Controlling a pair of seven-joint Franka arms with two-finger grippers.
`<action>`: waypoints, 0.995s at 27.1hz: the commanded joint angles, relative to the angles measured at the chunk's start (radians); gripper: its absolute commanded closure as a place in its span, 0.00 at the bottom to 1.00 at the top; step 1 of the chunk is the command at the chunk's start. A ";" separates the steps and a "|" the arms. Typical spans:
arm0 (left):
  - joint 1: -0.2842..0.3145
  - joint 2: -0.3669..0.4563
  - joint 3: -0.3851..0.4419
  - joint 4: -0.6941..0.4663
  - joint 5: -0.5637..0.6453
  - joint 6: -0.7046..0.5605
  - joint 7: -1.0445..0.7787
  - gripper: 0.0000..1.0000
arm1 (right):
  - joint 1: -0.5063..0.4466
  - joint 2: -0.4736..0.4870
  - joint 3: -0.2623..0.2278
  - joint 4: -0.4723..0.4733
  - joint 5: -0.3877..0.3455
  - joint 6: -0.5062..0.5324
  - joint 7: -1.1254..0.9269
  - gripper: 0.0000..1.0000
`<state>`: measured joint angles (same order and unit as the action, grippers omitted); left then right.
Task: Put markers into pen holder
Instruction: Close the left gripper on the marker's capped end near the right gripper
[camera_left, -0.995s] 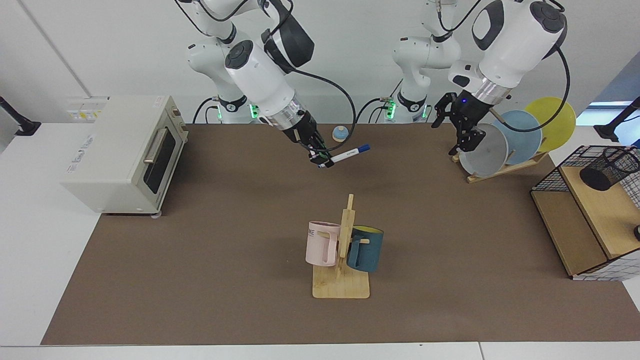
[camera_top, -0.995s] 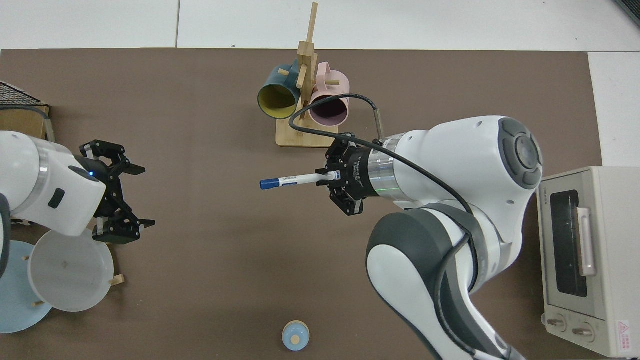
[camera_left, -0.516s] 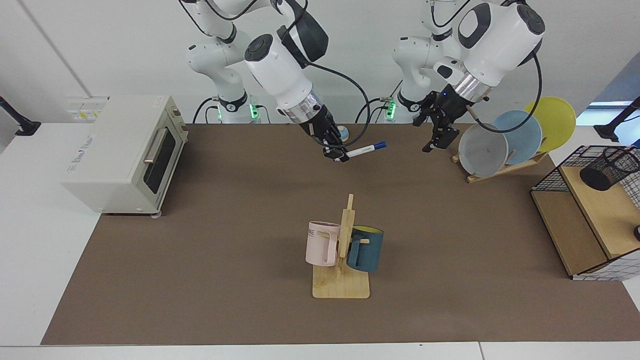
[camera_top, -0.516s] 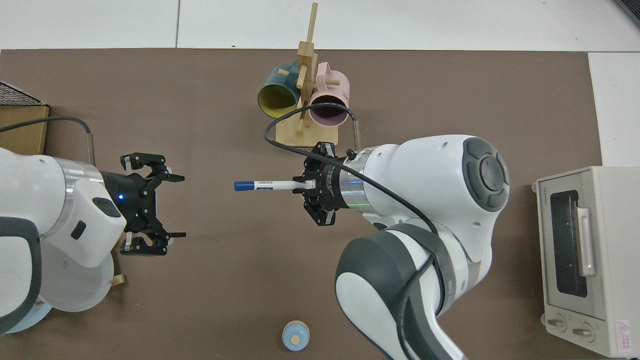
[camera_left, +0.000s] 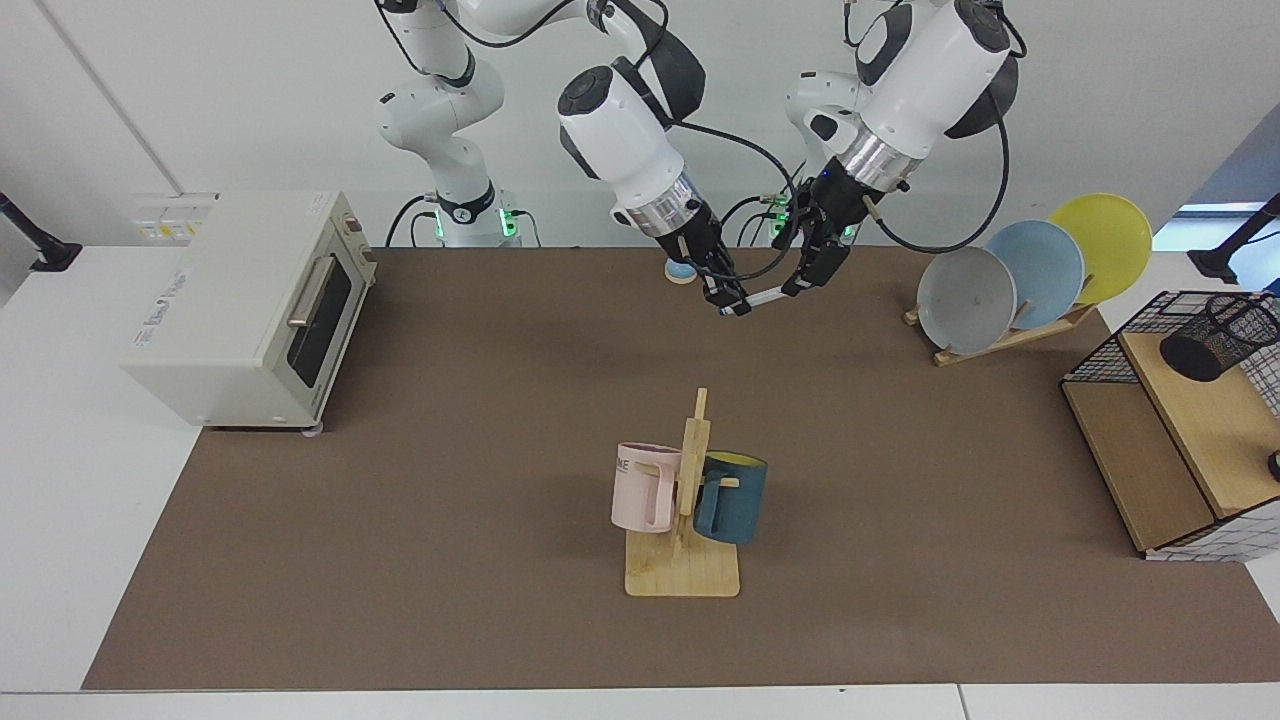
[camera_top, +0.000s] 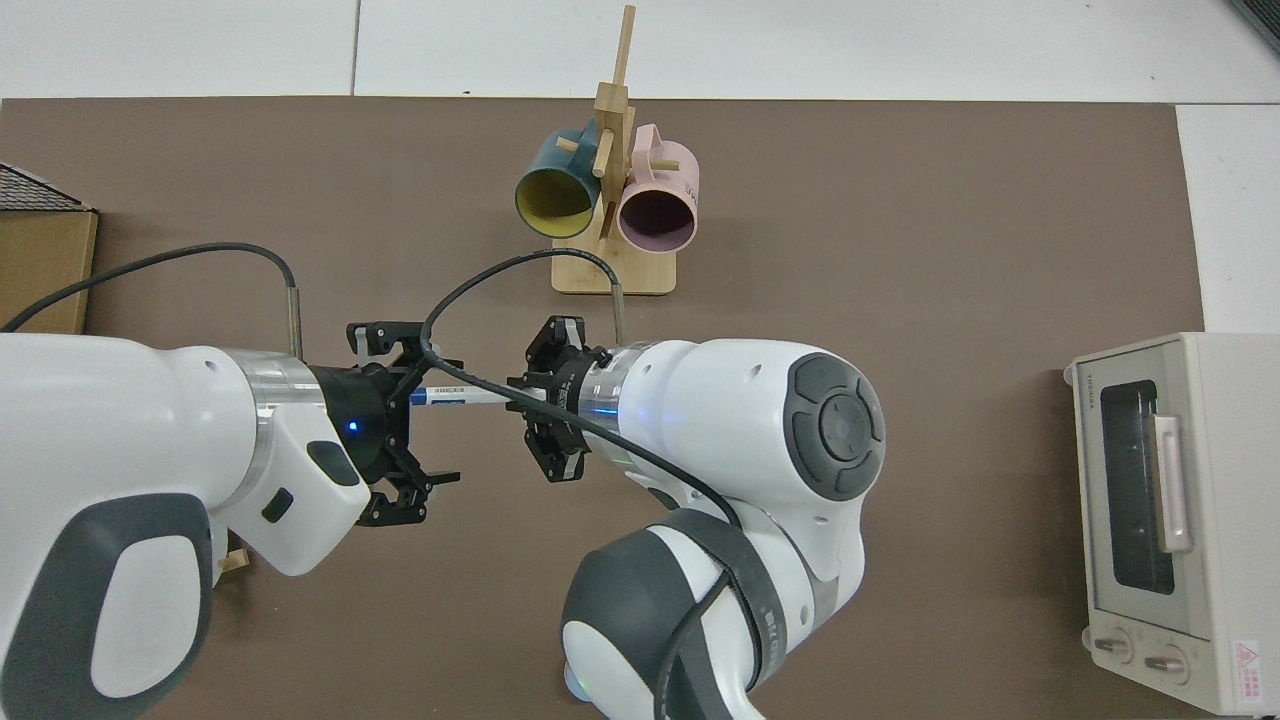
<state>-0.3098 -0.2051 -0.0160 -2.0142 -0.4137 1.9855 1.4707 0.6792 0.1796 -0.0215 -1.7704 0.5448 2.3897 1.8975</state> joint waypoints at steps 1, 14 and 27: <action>-0.009 -0.011 -0.012 -0.031 0.001 0.039 0.010 0.10 | 0.002 0.008 -0.005 0.008 0.021 0.022 0.015 1.00; 0.008 0.006 -0.007 -0.020 0.128 0.036 0.019 0.19 | -0.001 0.004 -0.005 -0.003 0.003 -0.001 -0.009 1.00; 0.003 0.007 -0.005 -0.014 0.139 0.021 -0.018 1.00 | -0.001 0.004 -0.005 -0.003 0.003 -0.001 -0.009 1.00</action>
<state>-0.3042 -0.1921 -0.0175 -2.0208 -0.2864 2.0207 1.4671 0.6839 0.1834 -0.0203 -1.7770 0.5448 2.3750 1.8956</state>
